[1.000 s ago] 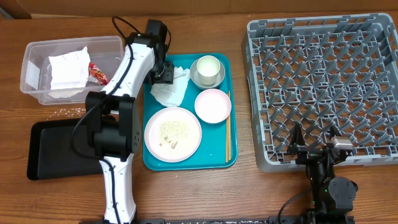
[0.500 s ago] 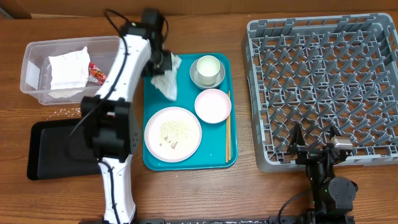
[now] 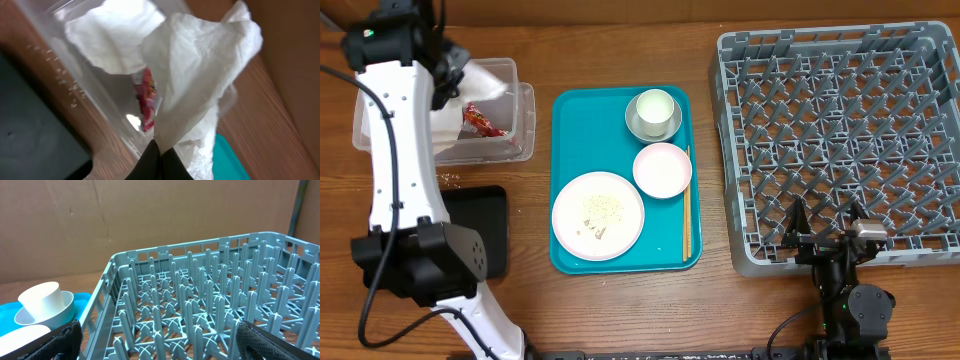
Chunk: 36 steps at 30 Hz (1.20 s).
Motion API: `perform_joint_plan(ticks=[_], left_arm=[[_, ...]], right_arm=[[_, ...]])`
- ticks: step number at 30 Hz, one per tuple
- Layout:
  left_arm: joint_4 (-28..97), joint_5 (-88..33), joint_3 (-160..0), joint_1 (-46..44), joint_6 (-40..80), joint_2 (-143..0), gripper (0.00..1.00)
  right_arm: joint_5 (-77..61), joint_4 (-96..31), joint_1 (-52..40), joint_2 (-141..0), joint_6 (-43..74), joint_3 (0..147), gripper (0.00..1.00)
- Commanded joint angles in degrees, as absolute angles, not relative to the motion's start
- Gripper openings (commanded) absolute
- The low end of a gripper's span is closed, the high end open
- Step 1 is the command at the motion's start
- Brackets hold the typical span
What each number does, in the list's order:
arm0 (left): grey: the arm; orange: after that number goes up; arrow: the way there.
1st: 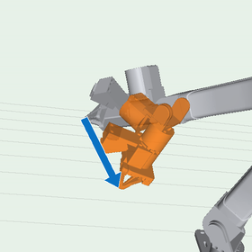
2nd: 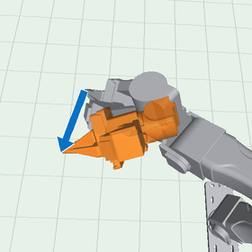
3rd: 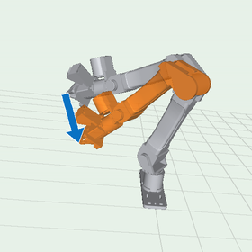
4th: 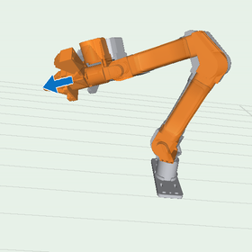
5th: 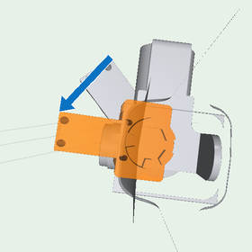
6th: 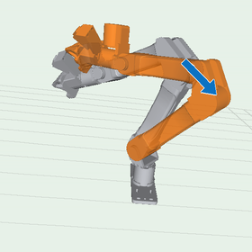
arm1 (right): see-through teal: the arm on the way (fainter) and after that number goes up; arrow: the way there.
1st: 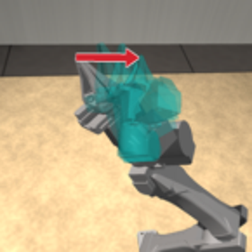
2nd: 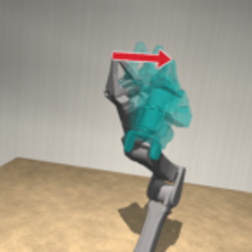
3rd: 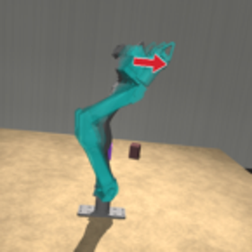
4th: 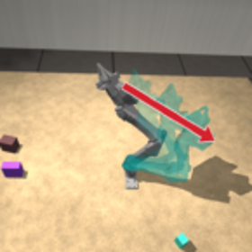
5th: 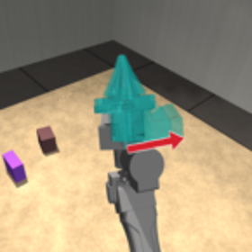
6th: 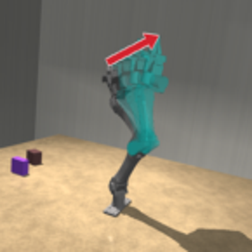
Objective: Sort waste into correct bins and load items into the dishwasher
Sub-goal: 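Carry the napkin into the clear bin and release it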
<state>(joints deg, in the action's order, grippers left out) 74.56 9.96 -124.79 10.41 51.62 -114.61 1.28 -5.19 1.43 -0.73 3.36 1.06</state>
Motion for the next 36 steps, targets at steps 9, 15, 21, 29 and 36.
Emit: perform_joint_plan(ticks=[9, 15, 21, 29, 36], left_arm=[[74.87, 10.24, -121.05, 14.24, 65.12, -122.19, 1.0], [74.78, 5.91, -122.89, 14.24, 58.19, -121.14, 1.0], [74.78, -2.7, -126.91, 13.28, 48.42, -116.49, 1.0], [75.5, 0.1, -127.02, 5.56, 39.7, -107.04, 0.96], [83.33, 1.87, -125.49, -3.18, 38.15, -106.61, 0.41]], right_arm=[[0.97, -4.82, 1.63, -0.16, 3.16, 0.47, 1.0], [0.99, -4.82, 1.63, -0.16, 3.16, 0.47, 1.0], [0.97, -4.82, 1.63, -0.16, 3.16, 0.47, 1.0], [0.97, -4.82, 1.63, -0.16, 3.16, 0.47, 1.0], [0.99, -4.82, 1.63, -0.16, 3.16, 0.47, 1.0]])
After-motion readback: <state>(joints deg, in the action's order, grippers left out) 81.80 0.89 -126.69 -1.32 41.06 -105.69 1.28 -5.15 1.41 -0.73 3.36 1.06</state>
